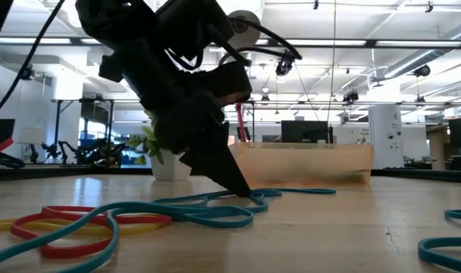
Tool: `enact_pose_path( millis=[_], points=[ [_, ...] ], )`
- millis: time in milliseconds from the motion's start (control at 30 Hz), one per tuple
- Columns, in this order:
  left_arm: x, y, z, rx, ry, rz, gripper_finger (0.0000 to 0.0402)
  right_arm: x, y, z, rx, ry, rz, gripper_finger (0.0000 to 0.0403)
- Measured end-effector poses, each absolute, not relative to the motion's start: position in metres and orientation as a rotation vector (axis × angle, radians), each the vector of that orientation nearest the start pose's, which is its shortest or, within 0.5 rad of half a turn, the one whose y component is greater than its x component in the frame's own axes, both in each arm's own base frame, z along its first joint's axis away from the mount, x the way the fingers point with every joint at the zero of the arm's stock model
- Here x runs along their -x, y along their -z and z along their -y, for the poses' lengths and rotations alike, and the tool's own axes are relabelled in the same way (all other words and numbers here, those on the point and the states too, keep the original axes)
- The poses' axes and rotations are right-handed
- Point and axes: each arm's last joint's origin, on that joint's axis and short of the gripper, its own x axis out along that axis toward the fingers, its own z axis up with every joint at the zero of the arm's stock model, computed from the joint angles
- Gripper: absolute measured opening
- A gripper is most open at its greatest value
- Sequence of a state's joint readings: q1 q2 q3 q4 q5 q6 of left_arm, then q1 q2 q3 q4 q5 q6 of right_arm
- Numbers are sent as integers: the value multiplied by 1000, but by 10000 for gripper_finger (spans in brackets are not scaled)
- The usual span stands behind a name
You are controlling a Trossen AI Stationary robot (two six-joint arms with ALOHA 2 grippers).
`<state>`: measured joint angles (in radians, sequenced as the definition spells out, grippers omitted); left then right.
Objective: Pick and place rubber bands into bin
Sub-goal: Put the blue rubberband into the orange container
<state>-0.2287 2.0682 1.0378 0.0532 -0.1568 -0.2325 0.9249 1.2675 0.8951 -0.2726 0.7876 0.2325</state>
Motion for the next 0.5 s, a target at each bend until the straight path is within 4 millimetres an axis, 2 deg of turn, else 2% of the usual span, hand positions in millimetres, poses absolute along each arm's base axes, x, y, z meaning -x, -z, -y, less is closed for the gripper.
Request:
enact_pose_path(
  millis=[133,367,500],
  points=[
    [-369,-77,80,45,-23,-963,110,-174,-269,-197,259,-82,-433,97],
    [-369,-80,81,61,12,-958,10,-174,-269,-197,259,-83,-433,97],
    [-370,-94,81,66,16,-921,7,-174,-269,-197,258,-83,-433,97]
  ],
)
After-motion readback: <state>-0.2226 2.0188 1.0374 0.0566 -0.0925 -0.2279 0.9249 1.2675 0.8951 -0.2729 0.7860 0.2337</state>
